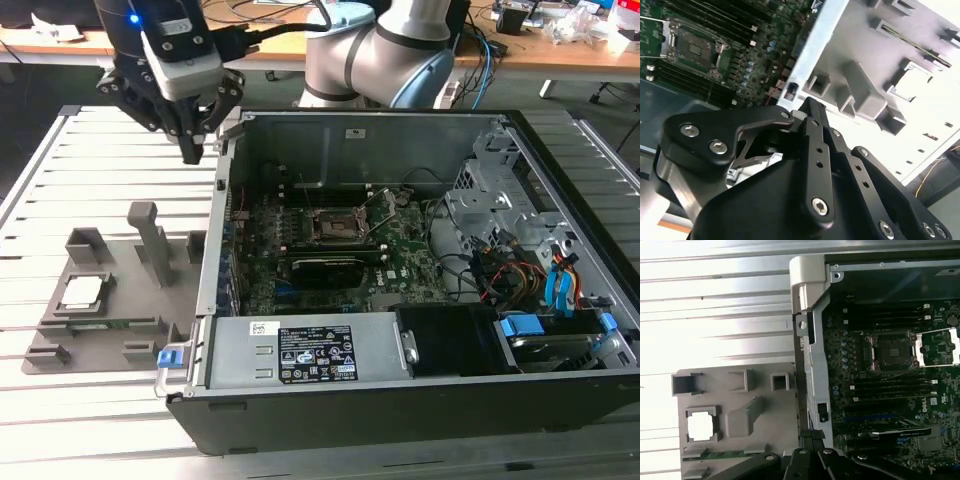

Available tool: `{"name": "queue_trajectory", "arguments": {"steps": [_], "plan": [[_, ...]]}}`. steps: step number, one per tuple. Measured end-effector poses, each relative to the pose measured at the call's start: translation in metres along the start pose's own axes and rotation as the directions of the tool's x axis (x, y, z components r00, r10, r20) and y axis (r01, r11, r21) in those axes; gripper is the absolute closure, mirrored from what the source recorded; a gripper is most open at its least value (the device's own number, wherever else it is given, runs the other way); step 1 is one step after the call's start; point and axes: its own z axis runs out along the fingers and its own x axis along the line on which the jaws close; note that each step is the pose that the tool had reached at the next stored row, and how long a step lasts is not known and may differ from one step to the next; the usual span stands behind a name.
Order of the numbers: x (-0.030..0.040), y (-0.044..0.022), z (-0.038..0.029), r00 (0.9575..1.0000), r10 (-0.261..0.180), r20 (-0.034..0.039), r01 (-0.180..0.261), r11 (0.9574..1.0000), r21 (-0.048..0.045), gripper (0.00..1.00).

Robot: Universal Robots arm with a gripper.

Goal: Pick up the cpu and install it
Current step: 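Reach for the cpu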

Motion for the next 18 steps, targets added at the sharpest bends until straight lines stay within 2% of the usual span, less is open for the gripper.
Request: {"name": "queue_trajectory", "arguments": {"steps": [1, 5, 9, 13, 14, 15, 18], "plan": [[0.0074, -0.0006, -0.0002, 1.0, 0.0, 0.0001, 0.0, 1.0, -0.0001, 0.89], [0.0229, -0.0017, -0.0006, 1.0, 0.0, 0.0, 0.0, 1.0, 0.0, 0.89], [0.0452, -0.0034, -0.0012, 1.0, 0.0, 0.0001, 0.0, 1.0, 0.0, 0.89], [0.0566, -0.0042, -0.0015, 1.0, 0.0, 0.0001, 0.0, 1.0, -0.0001, 0.89], [0.0645, -0.0048, -0.0017, 1.0, 0.0, 0.0001, 0.0, 1.0, -0.0001, 0.89], [0.0696, -0.0052, -0.0019, 1.0, 0.0, 0.0, 0.0, 1.0, 0.0, 0.89], [0.0799, -0.0059, -0.0021, 1.0, 0.0, 0.0001, 0.0, 1.0, 0.0, 0.89]]}}
